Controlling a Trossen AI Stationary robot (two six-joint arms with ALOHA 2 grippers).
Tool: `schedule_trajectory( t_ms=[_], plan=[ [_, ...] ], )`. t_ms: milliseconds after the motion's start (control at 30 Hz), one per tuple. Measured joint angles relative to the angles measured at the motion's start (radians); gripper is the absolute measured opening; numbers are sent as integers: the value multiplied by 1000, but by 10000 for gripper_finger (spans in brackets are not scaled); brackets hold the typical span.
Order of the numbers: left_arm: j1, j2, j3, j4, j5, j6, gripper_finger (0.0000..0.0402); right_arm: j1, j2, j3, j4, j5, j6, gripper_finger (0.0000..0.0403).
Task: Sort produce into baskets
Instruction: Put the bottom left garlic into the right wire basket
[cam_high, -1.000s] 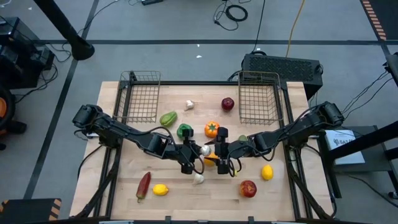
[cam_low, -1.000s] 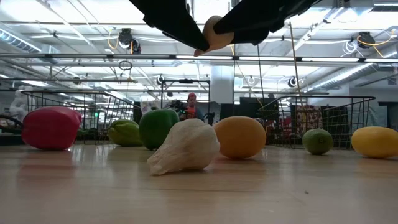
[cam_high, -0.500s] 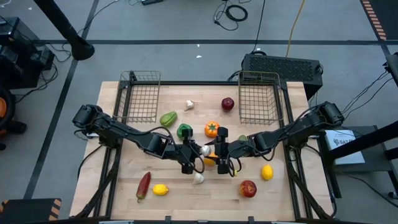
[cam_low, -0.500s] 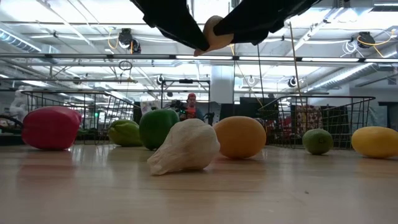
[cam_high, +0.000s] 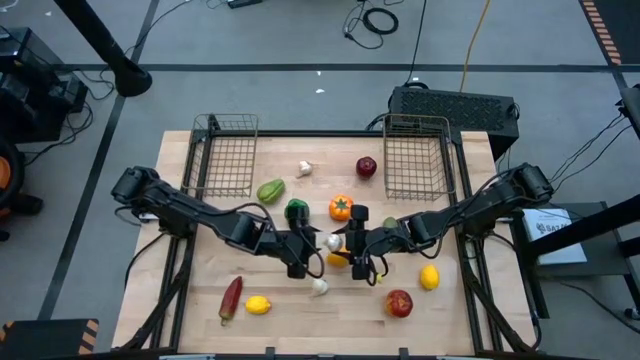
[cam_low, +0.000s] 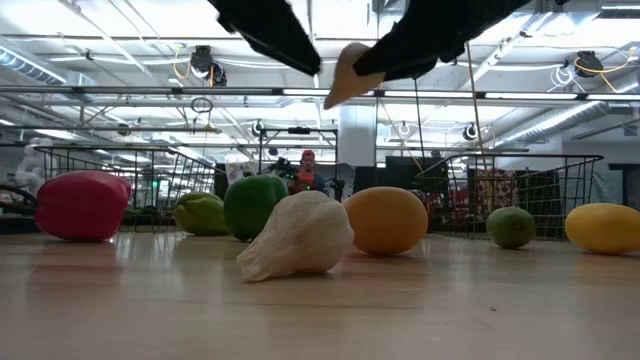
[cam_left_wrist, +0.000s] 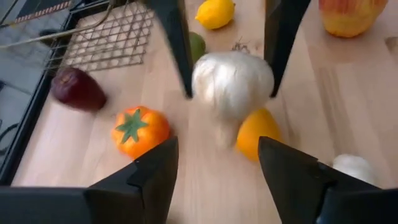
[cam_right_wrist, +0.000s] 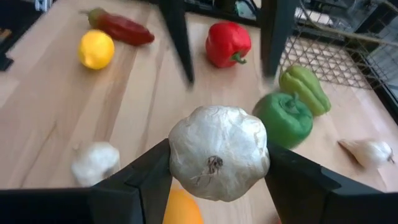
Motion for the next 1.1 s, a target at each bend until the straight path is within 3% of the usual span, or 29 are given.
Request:
schedule_trajectory(
  t_ms=[167, 267, 400, 500, 600, 667, 933, 1100],
  plan=[
    [-5, -67, 0, -85, -140, -27, 231, -1, -42, -1, -109, 5, 35, 222],
    [-5, -84, 0, -114, -174, -26, 231, -5, -93, -1, -192, 67, 42, 222],
    [12, -87, 0, -138, -202, -28, 231, -16, -187, -1, -285, 262, 12, 222],
    [30, -82, 0, -147, -225, -76, 231, -47, -263, 0, -374, 465, -19, 222],
    [43, -75, 0, -172, -225, -124, 231, -114, -331, 0, -482, 645, -7, 222],
    [44, -75, 0, -203, -219, -156, 231, -180, -370, 0, -551, 703, 26, 222],
    [28, -74, 0, -226, -199, -290, 231, -500, -410, 0, -679, 691, 250, 222],
    [9, -74, 0, -199, -130, -334, 231, -670, -388, -39, -672, 572, 248, 222]
  ],
)
